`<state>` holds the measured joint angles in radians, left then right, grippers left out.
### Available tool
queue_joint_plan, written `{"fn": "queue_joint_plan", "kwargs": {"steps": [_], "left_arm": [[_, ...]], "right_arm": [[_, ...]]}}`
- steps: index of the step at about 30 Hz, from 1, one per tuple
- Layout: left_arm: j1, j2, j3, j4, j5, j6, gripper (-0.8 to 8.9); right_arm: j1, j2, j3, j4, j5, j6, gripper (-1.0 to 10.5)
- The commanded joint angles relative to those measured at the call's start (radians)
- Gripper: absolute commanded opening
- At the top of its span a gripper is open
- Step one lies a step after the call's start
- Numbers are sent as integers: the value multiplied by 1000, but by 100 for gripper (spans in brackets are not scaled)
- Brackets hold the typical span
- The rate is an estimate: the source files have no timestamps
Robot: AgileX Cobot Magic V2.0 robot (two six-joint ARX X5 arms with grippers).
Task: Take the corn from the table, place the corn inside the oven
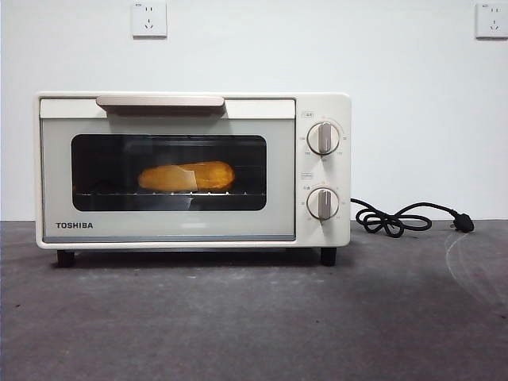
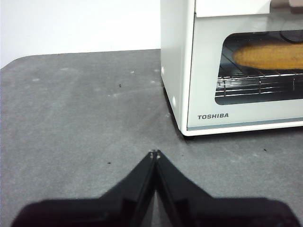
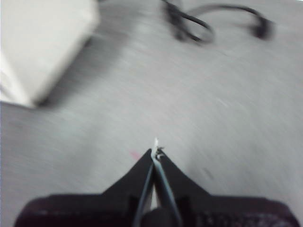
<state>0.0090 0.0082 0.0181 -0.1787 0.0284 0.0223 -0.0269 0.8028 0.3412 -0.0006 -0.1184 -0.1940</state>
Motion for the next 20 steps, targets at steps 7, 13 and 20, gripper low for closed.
{"fn": "queue_joint_plan", "kwargs": {"steps": [7, 13, 20], "left_arm": [[-3, -1, -8, 11, -2, 1, -4], [-3, -1, -8, 11, -2, 1, -4], [-3, -1, -8, 11, -2, 1, -4]], "right_arm": [[-114, -343, -248, 76, 22, 128, -1], [-117, -518, -289, 20, 23, 130, -1], [-116, -636, -297, -160, 23, 130, -1]]}}
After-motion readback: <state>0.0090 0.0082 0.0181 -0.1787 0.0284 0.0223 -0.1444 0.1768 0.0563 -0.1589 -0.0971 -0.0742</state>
